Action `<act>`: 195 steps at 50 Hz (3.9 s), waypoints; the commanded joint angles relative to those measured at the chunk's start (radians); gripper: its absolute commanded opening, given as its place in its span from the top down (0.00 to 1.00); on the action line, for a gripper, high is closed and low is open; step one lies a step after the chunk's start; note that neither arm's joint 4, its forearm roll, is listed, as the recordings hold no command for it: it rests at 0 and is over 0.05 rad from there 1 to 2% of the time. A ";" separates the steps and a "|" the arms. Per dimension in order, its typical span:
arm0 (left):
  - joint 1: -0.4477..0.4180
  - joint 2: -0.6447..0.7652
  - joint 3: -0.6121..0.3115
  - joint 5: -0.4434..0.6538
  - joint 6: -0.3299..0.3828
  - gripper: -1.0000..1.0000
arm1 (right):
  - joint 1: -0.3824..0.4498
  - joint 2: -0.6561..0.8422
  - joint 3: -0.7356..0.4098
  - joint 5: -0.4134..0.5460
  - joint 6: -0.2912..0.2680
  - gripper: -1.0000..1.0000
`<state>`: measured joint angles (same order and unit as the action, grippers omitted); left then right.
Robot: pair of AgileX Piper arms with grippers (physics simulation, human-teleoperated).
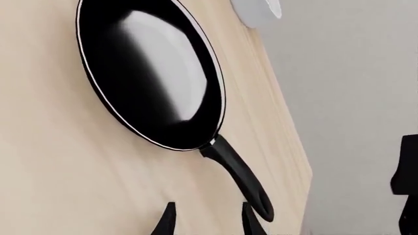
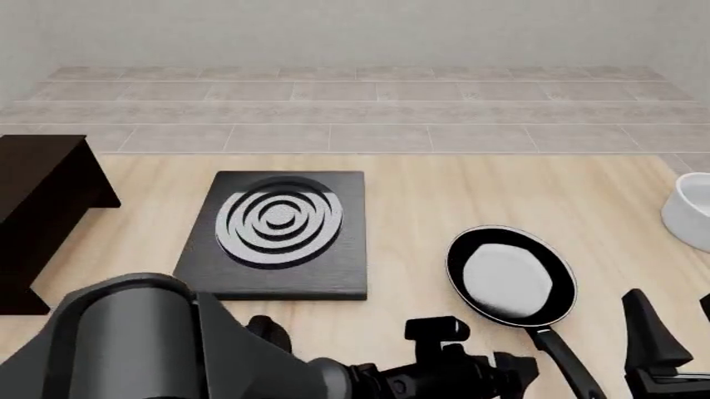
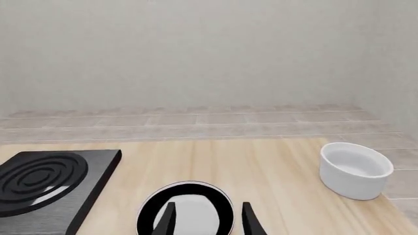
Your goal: Put the frying pan on top of the cabinet.
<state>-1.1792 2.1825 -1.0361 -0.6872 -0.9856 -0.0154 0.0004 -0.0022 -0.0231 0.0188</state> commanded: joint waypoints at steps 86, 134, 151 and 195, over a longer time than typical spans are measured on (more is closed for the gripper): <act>-0.077 0.145 -0.247 0.042 -0.071 0.00 | -0.014 0.000 0.001 -0.005 0.042 0.00; -0.087 0.164 -0.302 0.036 -0.107 0.00 | -0.020 0.000 0.001 -0.004 0.058 0.00; -0.079 0.216 -0.347 0.042 -0.118 0.00 | -0.029 0.000 0.001 -0.008 0.073 0.00; -0.028 0.272 -0.398 0.031 -0.127 0.00 | -0.030 0.000 0.001 -0.011 0.086 0.00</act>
<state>-1.2469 2.4086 -1.4360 -0.6609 -1.1409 -0.0471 0.0004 -0.0012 -0.0333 0.1041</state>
